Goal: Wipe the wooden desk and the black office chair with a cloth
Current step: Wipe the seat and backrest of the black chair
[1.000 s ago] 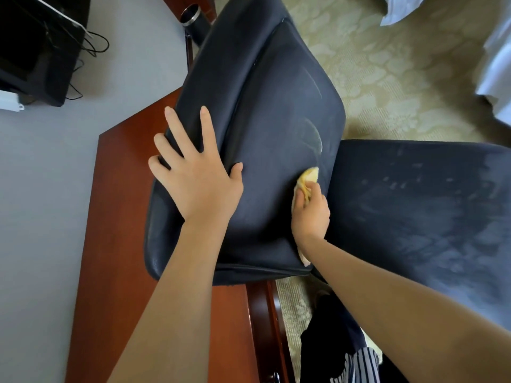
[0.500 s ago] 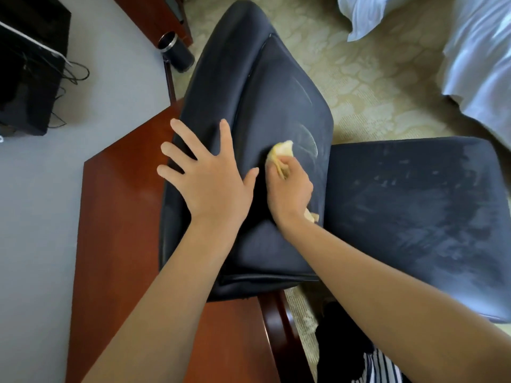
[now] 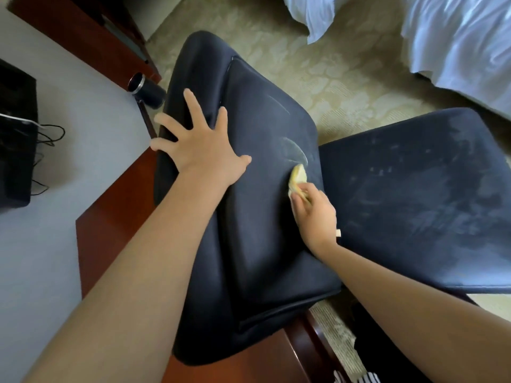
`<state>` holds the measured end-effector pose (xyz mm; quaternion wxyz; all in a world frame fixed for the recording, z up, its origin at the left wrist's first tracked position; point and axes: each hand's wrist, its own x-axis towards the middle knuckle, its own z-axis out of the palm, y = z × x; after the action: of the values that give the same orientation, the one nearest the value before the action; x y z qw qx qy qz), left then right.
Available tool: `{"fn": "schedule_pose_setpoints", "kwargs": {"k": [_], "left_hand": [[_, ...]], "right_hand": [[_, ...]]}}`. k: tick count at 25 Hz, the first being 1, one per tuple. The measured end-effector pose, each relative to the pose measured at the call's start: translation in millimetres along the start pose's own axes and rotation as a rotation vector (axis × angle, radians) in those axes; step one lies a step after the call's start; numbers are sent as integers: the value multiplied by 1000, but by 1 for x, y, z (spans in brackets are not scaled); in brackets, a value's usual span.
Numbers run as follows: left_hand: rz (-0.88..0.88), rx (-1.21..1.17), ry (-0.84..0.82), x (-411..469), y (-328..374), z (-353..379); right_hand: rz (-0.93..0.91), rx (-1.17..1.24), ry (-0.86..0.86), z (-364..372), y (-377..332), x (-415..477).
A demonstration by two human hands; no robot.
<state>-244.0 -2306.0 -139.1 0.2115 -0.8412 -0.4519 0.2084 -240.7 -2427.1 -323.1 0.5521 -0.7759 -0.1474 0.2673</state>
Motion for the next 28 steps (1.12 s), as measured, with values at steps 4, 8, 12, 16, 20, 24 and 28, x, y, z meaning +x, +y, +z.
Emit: {"fn": "schedule_pose_setpoints", "kwargs": {"k": [4,8,12,16,20,24,28], "left_hand": [[-99,-38,52,18,15,5],[-177,-93,67,38,25,-2],[-206,-58,132,38,31,3],[-213,5,203,36,29,13],[-239,-14,311,34,29,21],[-245,2,345,34,27,29],[-243,-37,350,34,28,28]], "right_hand": [[561,-70,-167,-17,59,16],[701,-13,-273,-23,51,39],[405,70,-167,-3,-24,85],[93,134,-257,12,-93,121],[-275,209,-325,21,-128,128],[-457,212,-279,13,-82,112],[-400,118,-186,11,-37,101]]}}
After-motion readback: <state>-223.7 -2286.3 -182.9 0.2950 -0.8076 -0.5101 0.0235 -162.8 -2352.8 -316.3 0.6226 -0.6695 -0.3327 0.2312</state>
